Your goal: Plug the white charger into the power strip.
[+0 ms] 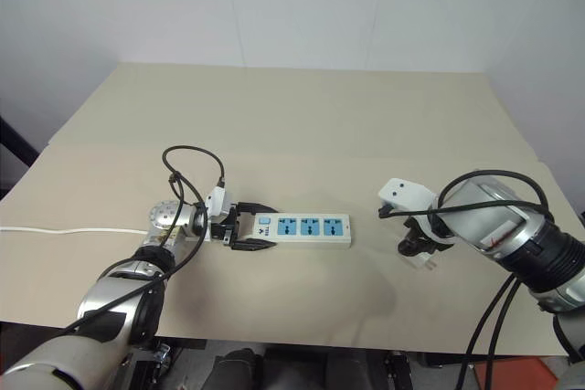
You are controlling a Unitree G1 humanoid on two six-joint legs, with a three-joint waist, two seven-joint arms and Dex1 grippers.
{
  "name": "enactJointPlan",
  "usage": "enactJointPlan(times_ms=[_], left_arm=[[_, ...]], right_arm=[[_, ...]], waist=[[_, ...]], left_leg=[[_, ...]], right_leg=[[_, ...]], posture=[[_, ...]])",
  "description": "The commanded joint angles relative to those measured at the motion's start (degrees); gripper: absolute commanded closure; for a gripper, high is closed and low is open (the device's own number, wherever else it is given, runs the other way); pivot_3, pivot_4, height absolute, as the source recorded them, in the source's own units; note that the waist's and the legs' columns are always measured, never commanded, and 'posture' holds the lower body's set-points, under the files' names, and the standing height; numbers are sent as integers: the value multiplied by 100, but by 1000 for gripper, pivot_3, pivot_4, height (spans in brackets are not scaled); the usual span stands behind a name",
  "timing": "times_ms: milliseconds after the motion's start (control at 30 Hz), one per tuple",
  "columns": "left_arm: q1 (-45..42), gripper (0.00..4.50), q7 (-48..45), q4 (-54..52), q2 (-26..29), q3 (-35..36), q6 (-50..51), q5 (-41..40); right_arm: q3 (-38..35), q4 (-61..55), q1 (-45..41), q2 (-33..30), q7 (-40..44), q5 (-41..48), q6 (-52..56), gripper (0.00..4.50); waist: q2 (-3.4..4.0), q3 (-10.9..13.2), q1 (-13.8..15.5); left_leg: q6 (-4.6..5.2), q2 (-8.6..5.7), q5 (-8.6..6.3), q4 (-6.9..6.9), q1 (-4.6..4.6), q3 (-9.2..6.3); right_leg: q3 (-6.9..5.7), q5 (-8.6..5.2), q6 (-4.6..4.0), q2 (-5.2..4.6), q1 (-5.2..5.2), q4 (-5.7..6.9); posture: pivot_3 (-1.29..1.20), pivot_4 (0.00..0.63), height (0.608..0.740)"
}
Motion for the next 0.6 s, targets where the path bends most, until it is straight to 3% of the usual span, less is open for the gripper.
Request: enactJointPlan(times_ms=[33,67,367,600], left_arm=[[159,1232,-72,88,-83,-107,-24,140],[156,1232,-69,91,-85,-93,-26,146],[156,1232,-73,83,-70,-97,-17,171],[103,1232,-8,76,-5,-149,127,263]], right_arm=[[5,15,-20,16,-10,-104,-60,3144],[12,21,-22,18,-8,-111,-65,3379],[-451,-414,-252,-91,148,39,-158,3379],[-2497,-637,-55,538,250,640,-1524,3379]], waist=[[0,0,-1],[0,0,-1],[1,-1,-7],[1,-1,-14]], left_leg=[[0,0,0,0,0,0],[0,0,0,0,0,0],[0,0,0,0,0,-1],[0,1,0,-1,2,-6]], right_leg=[[0,0,0,0,0,0],[0,0,0,0,0,0],[-1,0,0,0,1,0],[-7,0,0,2,6,-2]], posture=[[0,150,740],[0,150,740],[0,150,740],[0,150,740]])
